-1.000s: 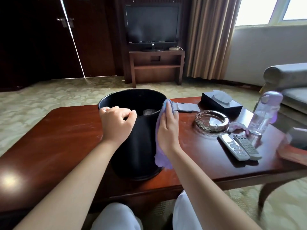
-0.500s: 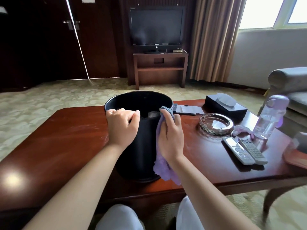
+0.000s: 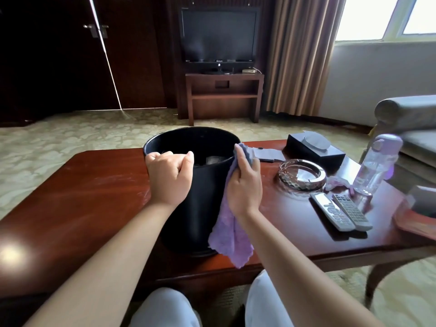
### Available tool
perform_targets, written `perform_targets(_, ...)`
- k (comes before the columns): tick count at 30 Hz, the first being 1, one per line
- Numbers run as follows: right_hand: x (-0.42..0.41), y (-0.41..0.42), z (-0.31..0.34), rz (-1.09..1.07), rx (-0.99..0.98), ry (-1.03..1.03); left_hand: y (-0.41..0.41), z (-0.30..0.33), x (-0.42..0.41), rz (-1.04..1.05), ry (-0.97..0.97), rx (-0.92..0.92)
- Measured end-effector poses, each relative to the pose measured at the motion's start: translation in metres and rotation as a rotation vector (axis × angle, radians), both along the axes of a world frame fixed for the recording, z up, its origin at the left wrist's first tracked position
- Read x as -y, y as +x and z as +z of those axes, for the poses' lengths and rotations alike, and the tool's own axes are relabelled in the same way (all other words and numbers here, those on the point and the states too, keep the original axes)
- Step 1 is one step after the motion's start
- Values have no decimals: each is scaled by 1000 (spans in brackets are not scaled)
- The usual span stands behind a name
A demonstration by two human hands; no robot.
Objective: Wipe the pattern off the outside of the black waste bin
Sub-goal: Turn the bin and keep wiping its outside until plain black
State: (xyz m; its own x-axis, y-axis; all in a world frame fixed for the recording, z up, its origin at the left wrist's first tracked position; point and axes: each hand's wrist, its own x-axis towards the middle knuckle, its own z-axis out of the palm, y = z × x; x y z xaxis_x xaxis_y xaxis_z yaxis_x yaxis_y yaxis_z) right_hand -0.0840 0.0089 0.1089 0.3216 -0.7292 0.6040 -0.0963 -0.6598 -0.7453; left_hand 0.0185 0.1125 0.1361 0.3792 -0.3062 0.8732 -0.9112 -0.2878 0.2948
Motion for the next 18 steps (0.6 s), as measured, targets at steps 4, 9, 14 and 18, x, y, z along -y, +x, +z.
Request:
perform_targets(4, -29, -2, -11, 115, -38, -379, 2, -1, 0, 3, 3, 35)
perform_targets(9, 12, 6, 6, 59, -5, 89, 4, -2, 1, 8, 14, 46)
perform_targets(14, 46, 23, -17, 172, -76, 333, 6, -5, 4, 44, 12, 82)
perform_targets(18, 44, 9, -104, 191, -433, 530, 6, -5, 4, 53, 9, 102)
